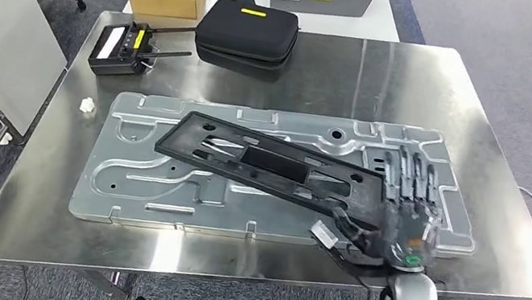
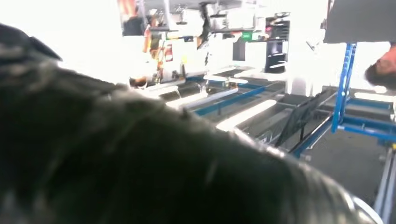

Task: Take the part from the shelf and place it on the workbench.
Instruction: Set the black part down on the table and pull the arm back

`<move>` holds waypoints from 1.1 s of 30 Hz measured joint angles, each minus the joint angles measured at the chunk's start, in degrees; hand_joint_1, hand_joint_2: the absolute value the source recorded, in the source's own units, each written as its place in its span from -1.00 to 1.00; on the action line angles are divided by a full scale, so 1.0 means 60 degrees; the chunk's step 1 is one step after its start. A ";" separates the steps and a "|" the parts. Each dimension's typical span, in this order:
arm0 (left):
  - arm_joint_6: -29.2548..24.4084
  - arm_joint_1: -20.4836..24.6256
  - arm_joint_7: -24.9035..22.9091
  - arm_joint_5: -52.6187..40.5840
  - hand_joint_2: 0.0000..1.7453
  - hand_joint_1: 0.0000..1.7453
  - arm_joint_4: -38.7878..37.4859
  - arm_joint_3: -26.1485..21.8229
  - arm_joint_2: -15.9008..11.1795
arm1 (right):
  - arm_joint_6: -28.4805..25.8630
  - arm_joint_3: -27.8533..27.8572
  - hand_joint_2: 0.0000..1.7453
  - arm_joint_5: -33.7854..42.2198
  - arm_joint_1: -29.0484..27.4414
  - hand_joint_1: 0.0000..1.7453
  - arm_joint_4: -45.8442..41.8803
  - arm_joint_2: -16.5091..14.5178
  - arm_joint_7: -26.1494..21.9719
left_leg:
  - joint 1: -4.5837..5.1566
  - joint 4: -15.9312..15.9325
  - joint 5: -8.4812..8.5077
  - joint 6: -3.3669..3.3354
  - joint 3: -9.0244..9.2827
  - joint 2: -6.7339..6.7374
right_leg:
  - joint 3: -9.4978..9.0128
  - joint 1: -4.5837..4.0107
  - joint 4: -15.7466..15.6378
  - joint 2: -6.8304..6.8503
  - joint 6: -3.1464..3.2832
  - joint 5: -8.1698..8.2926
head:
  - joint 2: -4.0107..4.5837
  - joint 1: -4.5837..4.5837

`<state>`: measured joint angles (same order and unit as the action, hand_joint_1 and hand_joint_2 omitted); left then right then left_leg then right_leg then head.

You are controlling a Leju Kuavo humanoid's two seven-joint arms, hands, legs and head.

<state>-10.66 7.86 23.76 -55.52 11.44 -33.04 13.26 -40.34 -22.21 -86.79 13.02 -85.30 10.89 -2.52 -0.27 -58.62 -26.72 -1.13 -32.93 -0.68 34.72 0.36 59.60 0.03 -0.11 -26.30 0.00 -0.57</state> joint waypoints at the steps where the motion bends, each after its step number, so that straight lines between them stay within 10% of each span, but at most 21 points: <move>1: -0.0093 -0.0033 0.0003 0.0034 -1.00 -1.00 0.0000 -0.0043 -0.0005 | -0.0002 0.0169 -1.00 0.0410 -0.0275 -1.00 -0.0429 -0.0078 -0.0408 | -0.0003 -0.0014 -0.0035 0.0049 0.0003 0.0003 | -0.0019 0.0022 -0.0024 0.0005 0.0050 0.0015 | 0.0000 -0.0001; 6: -0.0514 -0.0137 0.0018 0.0143 -1.00 -1.00 -0.0002 -0.0217 -0.0021 | -0.0003 0.2250 -1.00 0.4017 -0.1558 -1.00 -0.2267 -0.2060 -0.5745 | -0.0038 -0.2169 -0.1291 0.0276 -0.0889 0.0050 | -0.0071 0.0068 -0.0105 0.0042 0.0278 0.0044 | 0.0000 0.0011; 8: -0.0549 -0.0194 0.0021 0.0159 -1.00 -1.00 -0.0002 -0.0277 -0.0021 | 0.0002 0.2779 -1.00 0.4500 -0.1852 -1.00 -0.2753 -0.2593 -0.6538 | -0.0046 -0.2887 -0.1467 0.0299 -0.1205 0.0052 | -0.0075 0.0061 -0.0099 0.0057 0.0284 0.0040 | 0.0000 0.0010; 14: -0.0661 -0.0247 0.0043 0.0211 -1.00 -1.00 -0.0002 -0.0404 -0.0050 | 0.0006 0.3557 -1.00 0.5885 -0.2414 -1.00 -0.3994 -0.3565 -0.6271 | -0.0005 0.0041 -0.0171 0.0160 0.0277 0.0049 | -0.0075 0.0025 -0.0038 0.0017 0.0173 0.0073 | 0.0000 0.0009; 18: -0.0719 -0.0297 0.0050 0.0228 -1.00 -1.00 -0.0002 -0.0475 -0.0063 | 0.0008 0.3660 -1.00 0.6462 -0.2718 -1.00 -0.4565 -0.3877 -0.6264 | -0.0023 0.0155 0.0002 -0.0069 0.0241 0.0075 | -0.0023 0.0037 0.0037 -0.0008 -0.0040 0.0011 | 0.0000 0.0002; 22: -0.0740 -0.0333 0.0067 0.0237 -1.00 -1.00 -0.0002 -0.0570 -0.0070 | 0.0010 0.3734 -1.00 0.6970 -0.3029 -1.00 -0.4935 -0.4053 -0.6261 | -0.0032 0.0221 0.0215 -0.0250 0.0022 0.0121 | 0.0648 0.0069 0.1925 -0.0012 -0.0152 -0.1346 | 0.0000 -0.0009; 24: -0.0746 -0.0375 0.0068 0.0244 -1.00 -1.00 -0.0002 -0.0611 -0.0074 | 0.0010 0.3759 -1.00 0.7125 -0.3207 -1.00 -0.5020 -0.4108 -0.6257 | -0.0010 0.0180 0.0294 -0.0246 -0.0132 0.0134 | 0.0683 0.0069 0.2441 -0.0011 -0.0161 -0.1529 | 0.0000 -0.0009; 29: -0.0768 -0.0427 0.0092 0.0258 -1.00 -1.00 -0.0002 -0.0676 -0.0076 | 0.0012 0.3786 -1.00 0.7472 -0.3467 -1.00 -0.5163 -0.4211 -0.6257 | 0.0019 0.0047 0.0451 -0.0117 -0.0353 0.0128 | -0.0962 -0.0014 -0.0026 -0.0012 0.0020 -0.0708 | 0.0000 -0.0009; 33: -0.0822 -0.0453 0.0119 0.0257 -1.00 -1.00 -0.0002 -0.0757 -0.0093 | 0.0018 0.3786 -1.00 0.7641 -0.3711 -1.00 -0.5217 -0.4277 -0.6257 | 0.0020 0.0017 0.0522 0.0117 -0.0419 0.0109 | -0.0920 -0.0023 -0.0300 0.0001 0.0199 -0.0483 | 0.0000 -0.0021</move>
<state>-15.59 5.14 24.48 -53.98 11.43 -37.59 12.71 -40.23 0.50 -40.94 -9.25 -116.60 -14.77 -40.06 -0.15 -58.52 -23.59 -0.43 -35.45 -0.02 29.21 0.22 57.81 0.04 1.08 -29.20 0.00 -0.69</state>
